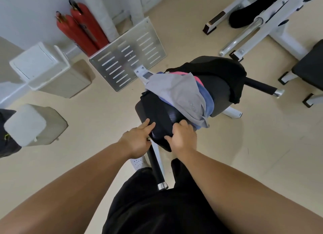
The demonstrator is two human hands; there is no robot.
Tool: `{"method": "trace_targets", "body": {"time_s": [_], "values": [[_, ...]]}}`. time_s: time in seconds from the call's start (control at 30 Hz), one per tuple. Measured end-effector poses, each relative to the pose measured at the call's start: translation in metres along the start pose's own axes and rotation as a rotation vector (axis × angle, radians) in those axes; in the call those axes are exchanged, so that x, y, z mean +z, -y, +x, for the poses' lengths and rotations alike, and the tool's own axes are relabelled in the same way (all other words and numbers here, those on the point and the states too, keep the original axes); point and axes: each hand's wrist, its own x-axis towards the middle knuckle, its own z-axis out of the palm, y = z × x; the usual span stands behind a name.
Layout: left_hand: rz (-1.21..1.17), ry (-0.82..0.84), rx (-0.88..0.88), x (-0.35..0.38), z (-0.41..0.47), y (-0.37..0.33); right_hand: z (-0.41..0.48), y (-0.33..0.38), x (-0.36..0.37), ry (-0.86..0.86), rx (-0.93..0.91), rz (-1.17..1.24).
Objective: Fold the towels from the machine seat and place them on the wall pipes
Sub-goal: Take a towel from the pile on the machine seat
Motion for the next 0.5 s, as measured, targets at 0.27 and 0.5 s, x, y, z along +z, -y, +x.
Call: {"method": "trace_targets", "body": {"time_s": [0.27, 0.5], "values": [[0.026, -0.319, 0.247, -0.023, -0.021, -0.007, -0.015, 0.019, -0.045, 0.125, -0.271, 0.034], [-0.058, -0.364, 0.523, -0.073, -0.031, -0.046, -0.033, 0.032, -0.124, -0.037, -0.331, -0.04]]}}
